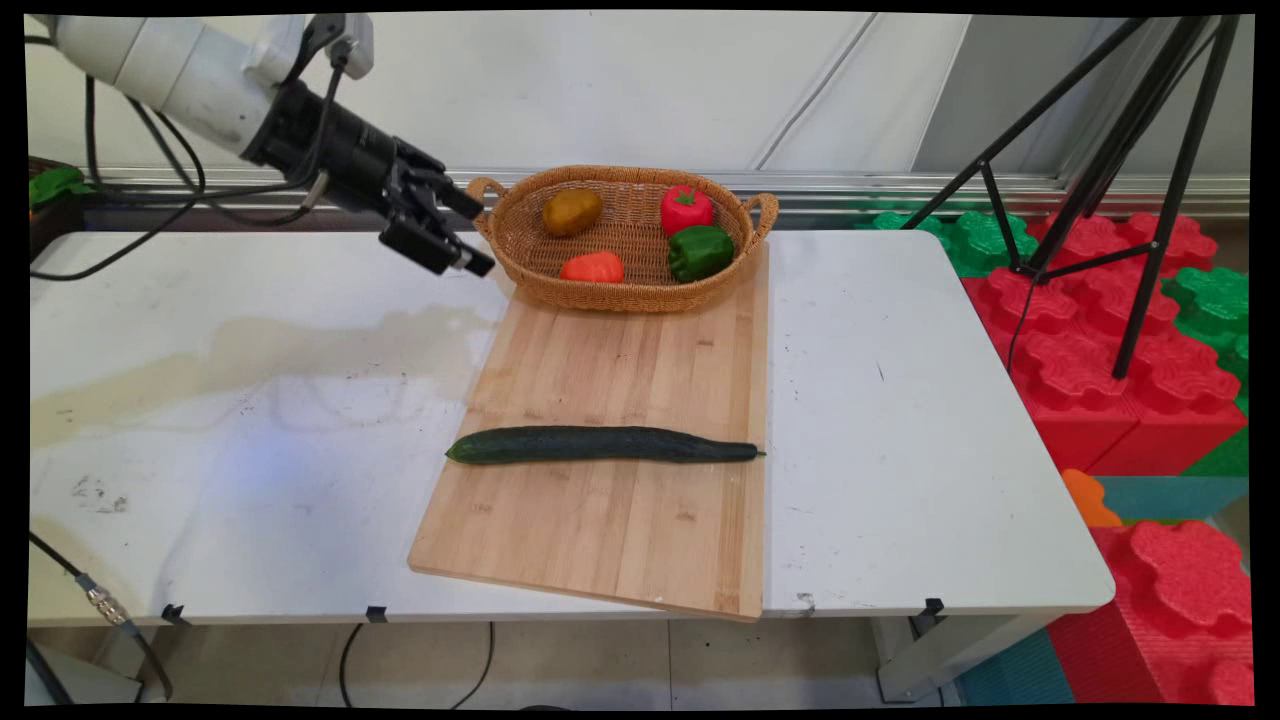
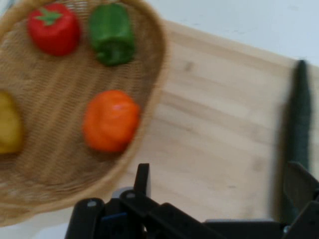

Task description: Pick up the potato from the vegetable basket

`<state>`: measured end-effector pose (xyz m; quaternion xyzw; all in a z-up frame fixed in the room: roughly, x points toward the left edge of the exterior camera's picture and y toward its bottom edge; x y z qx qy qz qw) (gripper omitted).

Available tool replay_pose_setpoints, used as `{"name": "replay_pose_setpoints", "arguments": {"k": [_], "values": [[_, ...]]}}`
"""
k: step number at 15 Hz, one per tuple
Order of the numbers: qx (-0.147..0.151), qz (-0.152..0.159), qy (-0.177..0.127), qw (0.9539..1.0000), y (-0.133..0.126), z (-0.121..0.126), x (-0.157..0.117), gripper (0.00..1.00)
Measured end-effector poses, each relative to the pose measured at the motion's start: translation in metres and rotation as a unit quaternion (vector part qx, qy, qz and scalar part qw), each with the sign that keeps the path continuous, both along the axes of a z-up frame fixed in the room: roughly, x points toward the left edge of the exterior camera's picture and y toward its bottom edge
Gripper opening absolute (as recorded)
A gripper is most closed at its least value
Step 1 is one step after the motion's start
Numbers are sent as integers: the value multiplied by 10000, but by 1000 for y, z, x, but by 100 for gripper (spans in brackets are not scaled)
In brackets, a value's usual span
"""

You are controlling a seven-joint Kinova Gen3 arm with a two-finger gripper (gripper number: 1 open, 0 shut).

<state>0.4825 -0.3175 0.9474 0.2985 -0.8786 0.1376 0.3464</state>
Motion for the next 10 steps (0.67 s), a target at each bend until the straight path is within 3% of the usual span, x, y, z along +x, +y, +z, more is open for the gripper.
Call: {"name": "replay_pose_setpoints", "arguments": {"k": [10], "values": [[-414, 770, -730, 9935, -87, -19, 16, 100]]}}
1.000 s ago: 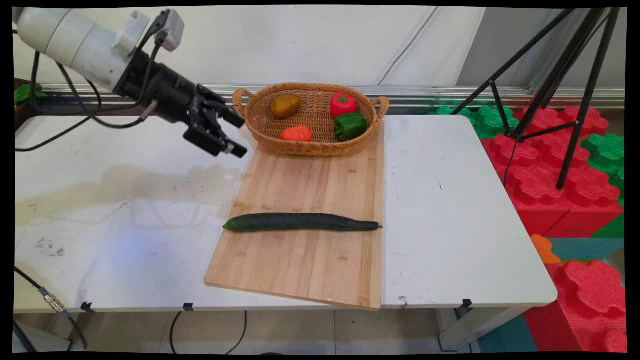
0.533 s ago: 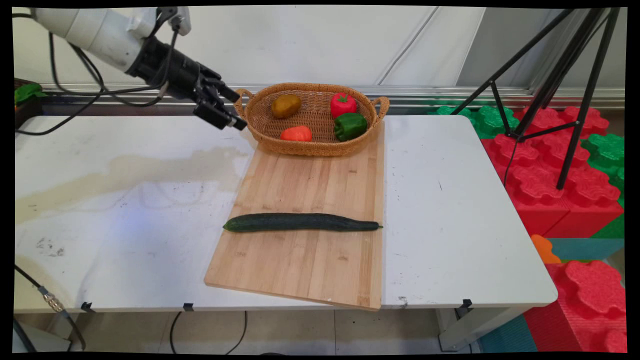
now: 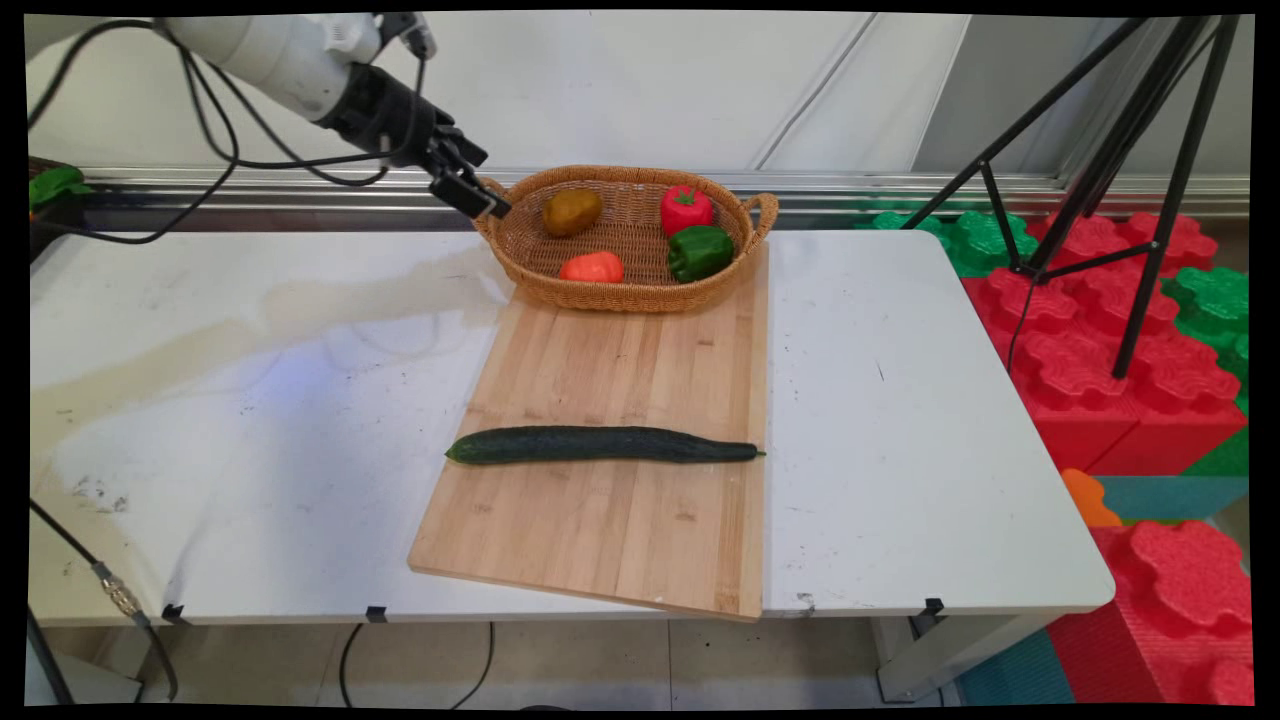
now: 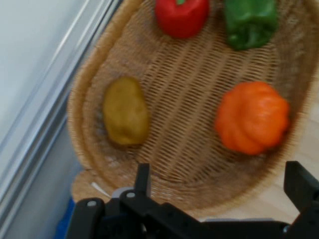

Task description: Pick up the potato from the vegetable basket

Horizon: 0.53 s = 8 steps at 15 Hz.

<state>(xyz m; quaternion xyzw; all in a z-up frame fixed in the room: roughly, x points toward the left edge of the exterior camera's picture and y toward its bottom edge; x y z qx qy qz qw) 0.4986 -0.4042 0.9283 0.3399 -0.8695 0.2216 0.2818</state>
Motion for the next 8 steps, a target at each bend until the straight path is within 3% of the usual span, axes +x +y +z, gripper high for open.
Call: {"name": "replay_pose_setpoints", "arguments": {"k": [8], "values": [[-40, 297, -268, 9992, -59, -33, -19, 100]]}}
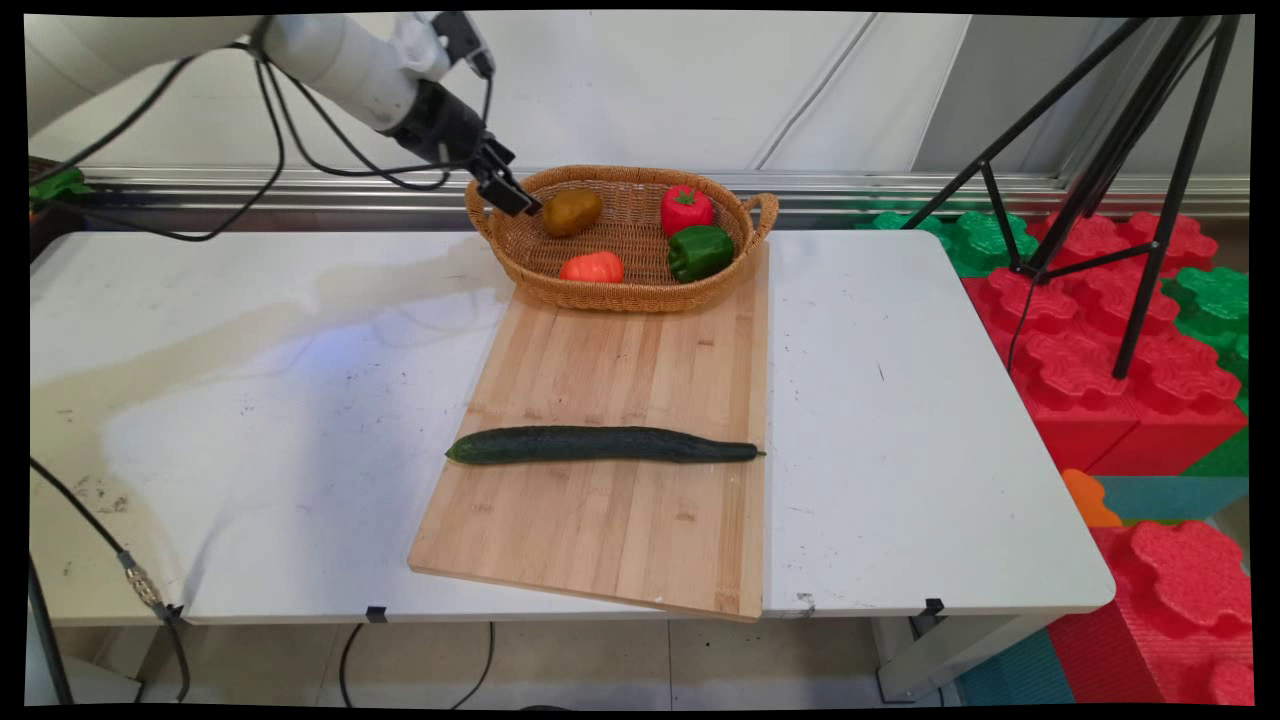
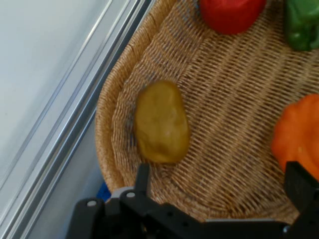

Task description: Pick up the potato from the vegetable basket

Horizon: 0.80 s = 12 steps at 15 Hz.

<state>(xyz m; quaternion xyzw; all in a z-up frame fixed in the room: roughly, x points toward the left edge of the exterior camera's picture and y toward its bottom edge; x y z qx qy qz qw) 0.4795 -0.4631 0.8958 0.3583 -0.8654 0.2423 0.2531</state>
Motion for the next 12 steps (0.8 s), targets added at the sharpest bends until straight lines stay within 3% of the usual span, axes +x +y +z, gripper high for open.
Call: {"name": "replay_pose_setpoints", "arguments": {"k": [12], "values": [[34, 178, -367, 9992, -67, -49, -46, 100]]}}
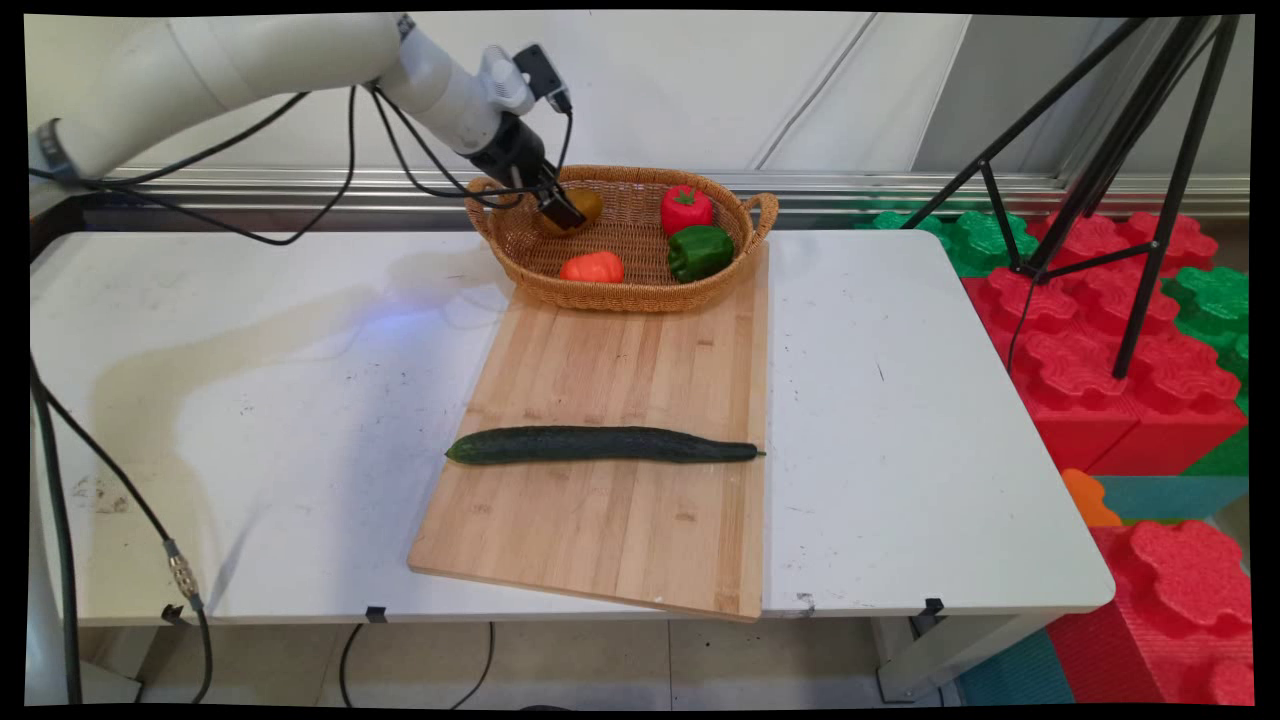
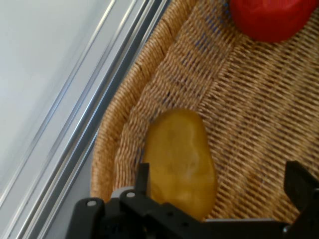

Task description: Pick up the potato from the vegetable basket

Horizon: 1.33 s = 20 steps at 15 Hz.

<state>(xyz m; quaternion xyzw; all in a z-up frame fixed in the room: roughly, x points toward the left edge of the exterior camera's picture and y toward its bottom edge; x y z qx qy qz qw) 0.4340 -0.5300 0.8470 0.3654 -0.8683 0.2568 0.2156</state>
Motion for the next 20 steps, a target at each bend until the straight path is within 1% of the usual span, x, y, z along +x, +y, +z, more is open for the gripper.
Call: {"name": "replay_pose_setpoints", "arguments": {"k": [5, 8, 13, 14, 20], "values": [[58, 32, -92, 9999, -23, -16, -9, 100], [114, 36, -137, 9998, -31, -24, -12, 100], [208, 42, -202, 9996, -36, -35, -15, 100], [224, 49, -215, 9995, -34, -37, -15, 100], [264, 44, -289, 9992, -41, -46, -17, 100]]}}
